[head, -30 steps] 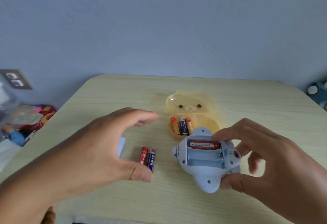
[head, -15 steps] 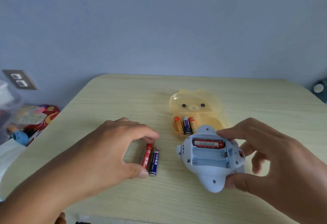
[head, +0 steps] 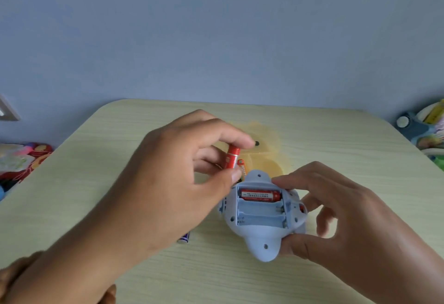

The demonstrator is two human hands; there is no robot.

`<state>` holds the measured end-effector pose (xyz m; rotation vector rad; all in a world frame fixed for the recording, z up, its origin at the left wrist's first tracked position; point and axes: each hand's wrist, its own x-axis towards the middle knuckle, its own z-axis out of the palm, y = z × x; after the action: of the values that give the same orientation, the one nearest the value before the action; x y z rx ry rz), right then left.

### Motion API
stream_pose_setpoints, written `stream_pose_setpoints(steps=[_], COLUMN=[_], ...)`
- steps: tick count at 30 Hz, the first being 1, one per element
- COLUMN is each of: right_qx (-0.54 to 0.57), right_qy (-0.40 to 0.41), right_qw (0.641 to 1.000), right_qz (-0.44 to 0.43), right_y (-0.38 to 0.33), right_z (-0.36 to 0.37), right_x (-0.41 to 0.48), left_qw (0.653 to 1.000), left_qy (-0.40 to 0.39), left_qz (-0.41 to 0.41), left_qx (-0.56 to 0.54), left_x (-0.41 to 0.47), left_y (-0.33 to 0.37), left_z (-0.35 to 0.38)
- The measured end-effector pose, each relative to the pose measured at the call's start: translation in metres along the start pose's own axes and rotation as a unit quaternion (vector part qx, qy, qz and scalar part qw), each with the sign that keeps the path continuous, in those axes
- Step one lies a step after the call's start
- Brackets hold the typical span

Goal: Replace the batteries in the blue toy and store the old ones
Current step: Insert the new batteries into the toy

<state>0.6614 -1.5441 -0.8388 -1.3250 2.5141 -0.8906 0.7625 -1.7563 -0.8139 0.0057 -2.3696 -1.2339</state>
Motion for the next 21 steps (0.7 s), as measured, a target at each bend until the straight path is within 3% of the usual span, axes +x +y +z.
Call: stream_pose_setpoints(steps=[6,13,21], right_qx=[-0.005,-0.001,0.004], right_qy=[0.002,0.004,0.005], right_qw=[1.000,1.000,1.000], right_qz=[0.001,0.006,0.009], right_y=[0.003,0.003,0.003], right_z=[0.000,0.001,0.001], right_x=[0.000,0.000,-0.001], left_qw=[1.000,0.994,0.998], left_qy=[0.019,0.010,0.045], left_qz=[0.000,0.026,-0.047], left_qx=[-0.017,0.103,-0.005], left_x=[0.007,0.004,0.004], left_y=[0.007,0.005,0.000], left_z=[0.016,0.018,0.012])
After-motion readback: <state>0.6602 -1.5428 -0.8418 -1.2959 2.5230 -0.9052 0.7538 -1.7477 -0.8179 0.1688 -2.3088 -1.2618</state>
